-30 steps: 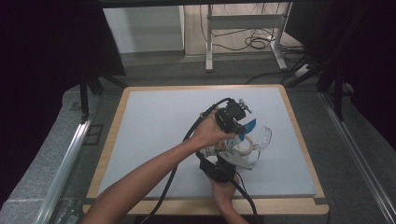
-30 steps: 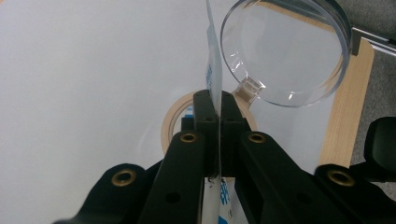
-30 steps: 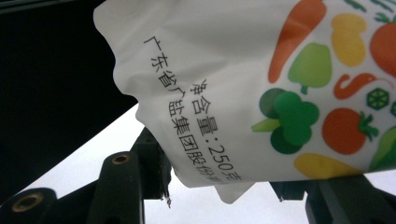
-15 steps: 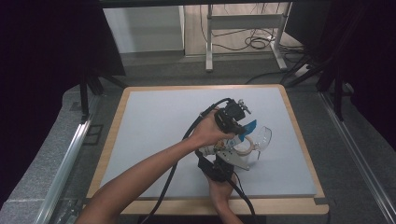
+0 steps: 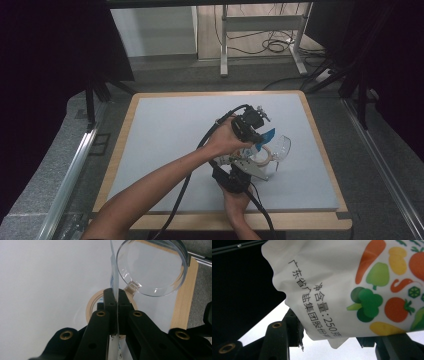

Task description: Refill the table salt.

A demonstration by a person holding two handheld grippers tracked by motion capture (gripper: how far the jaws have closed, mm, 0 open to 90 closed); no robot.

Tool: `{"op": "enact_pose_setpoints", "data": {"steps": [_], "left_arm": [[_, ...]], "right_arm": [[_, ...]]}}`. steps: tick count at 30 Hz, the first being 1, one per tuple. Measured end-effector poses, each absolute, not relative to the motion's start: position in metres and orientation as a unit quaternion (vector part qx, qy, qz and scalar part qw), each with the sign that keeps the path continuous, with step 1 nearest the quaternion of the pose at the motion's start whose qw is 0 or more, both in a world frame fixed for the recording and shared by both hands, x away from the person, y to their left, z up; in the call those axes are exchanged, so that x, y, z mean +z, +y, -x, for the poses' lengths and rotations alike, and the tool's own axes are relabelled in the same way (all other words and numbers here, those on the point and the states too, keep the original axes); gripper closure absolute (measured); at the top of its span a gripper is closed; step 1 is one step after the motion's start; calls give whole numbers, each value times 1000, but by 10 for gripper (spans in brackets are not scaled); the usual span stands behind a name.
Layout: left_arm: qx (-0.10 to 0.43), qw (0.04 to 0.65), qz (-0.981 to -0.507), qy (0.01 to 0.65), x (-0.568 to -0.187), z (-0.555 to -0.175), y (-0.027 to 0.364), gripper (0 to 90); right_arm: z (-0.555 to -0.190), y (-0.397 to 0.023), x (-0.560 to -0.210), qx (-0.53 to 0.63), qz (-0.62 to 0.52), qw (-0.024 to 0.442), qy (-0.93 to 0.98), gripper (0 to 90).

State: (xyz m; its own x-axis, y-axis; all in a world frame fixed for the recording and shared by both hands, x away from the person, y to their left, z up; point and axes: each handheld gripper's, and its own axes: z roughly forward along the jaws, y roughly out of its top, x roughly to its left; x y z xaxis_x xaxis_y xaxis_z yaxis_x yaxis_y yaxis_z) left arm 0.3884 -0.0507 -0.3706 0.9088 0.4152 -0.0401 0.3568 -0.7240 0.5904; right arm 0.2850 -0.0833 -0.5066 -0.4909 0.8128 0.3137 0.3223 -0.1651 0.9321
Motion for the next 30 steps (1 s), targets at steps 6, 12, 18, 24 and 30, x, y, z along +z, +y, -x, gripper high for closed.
{"op": "enact_pose_setpoints", "data": {"steps": [6, 12, 18, 24, 30], "left_arm": [[48, 304, -929, 206, -371, -388, -53, 900], [48, 302, -929, 206, -370, -388, -53, 900], [49, 301, -930, 206, -370, -387, -54, 900], [49, 301, -930, 206, -370, -387, -54, 900], [50, 300, -930, 207, -370, -387, -55, 900]], "right_arm": [[-285, -85, -505, 610, -465, 195, 611, 491], [-285, -86, -505, 611, -465, 194, 610, 491], [-286, -86, -504, 614, -466, 191, 608, 491], [-286, -86, -504, 616, -466, 189, 606, 491], [-286, -86, -504, 616, -467, 186, 606, 492]]}}
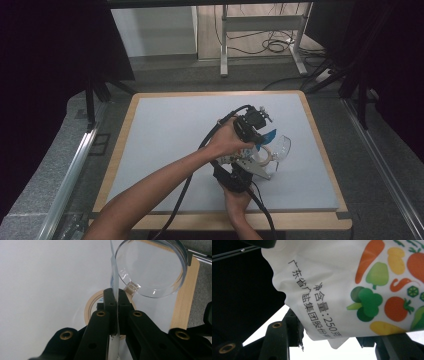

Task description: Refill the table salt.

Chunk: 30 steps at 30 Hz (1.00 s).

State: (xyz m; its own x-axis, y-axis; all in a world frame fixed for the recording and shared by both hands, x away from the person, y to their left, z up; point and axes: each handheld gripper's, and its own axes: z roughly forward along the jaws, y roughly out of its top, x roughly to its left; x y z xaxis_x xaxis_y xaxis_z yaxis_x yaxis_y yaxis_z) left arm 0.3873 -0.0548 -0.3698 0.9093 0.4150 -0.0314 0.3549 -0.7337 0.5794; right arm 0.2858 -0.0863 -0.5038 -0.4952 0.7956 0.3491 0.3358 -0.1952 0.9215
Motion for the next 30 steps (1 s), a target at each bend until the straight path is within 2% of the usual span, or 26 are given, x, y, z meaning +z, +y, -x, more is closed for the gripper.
{"op": "enact_pose_setpoints", "data": {"steps": [30], "left_arm": [[51, 306, -928, 208, -371, -387, -55, 900]], "right_arm": [[-287, -87, -504, 616, -466, 191, 606, 492]]}}
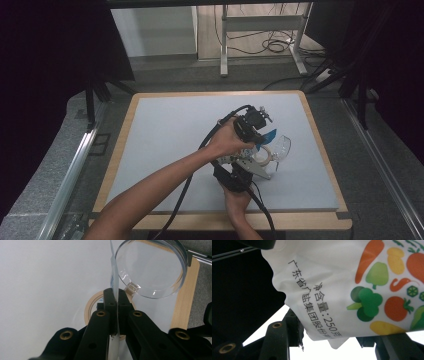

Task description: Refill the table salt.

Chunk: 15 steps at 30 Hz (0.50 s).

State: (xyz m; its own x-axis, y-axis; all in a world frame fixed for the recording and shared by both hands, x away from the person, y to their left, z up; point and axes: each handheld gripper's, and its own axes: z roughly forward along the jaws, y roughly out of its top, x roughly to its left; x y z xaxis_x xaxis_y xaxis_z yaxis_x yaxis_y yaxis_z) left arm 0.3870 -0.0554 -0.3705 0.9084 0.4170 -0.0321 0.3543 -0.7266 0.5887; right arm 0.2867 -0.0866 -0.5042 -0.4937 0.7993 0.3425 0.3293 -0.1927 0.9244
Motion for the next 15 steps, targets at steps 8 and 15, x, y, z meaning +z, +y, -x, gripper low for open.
{"op": "enact_pose_setpoints", "data": {"steps": [8, 15], "left_arm": [[51, 305, -928, 206, -370, -387, -56, 900], [54, 302, -930, 205, -370, -387, -57, 900]], "right_arm": [[-286, -86, -503, 620, -471, 187, 599, 493], [-287, -88, -502, 626, -476, 171, 594, 494]]}}
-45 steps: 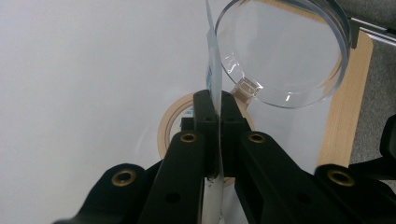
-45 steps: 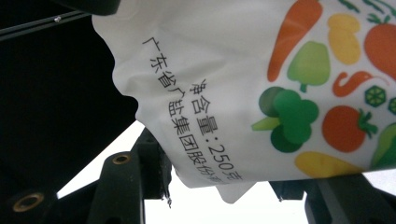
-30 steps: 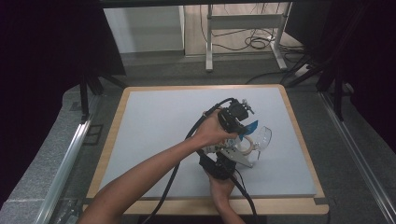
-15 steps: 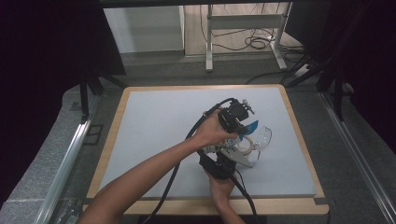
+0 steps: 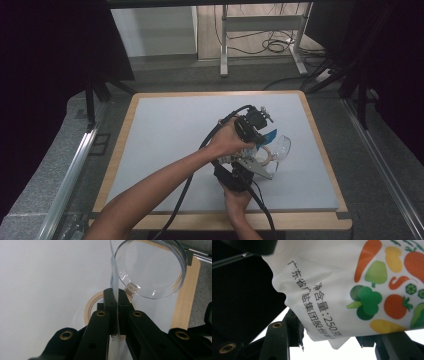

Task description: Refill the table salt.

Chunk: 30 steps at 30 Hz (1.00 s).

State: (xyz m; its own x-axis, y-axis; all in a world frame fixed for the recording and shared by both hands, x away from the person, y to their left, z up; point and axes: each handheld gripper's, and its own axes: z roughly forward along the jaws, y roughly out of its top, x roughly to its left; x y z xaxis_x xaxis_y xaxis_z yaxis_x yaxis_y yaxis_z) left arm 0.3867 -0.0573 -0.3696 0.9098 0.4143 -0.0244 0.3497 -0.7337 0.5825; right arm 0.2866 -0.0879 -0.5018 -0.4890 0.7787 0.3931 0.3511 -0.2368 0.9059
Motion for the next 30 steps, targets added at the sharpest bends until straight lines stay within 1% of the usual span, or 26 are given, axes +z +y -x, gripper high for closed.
{"op": "enact_pose_setpoints", "data": {"steps": [30], "left_arm": [[53, 304, -929, 203, -369, -386, -59, 900]], "right_arm": [[-287, -88, -501, 624, -475, 180, 594, 496]]}}
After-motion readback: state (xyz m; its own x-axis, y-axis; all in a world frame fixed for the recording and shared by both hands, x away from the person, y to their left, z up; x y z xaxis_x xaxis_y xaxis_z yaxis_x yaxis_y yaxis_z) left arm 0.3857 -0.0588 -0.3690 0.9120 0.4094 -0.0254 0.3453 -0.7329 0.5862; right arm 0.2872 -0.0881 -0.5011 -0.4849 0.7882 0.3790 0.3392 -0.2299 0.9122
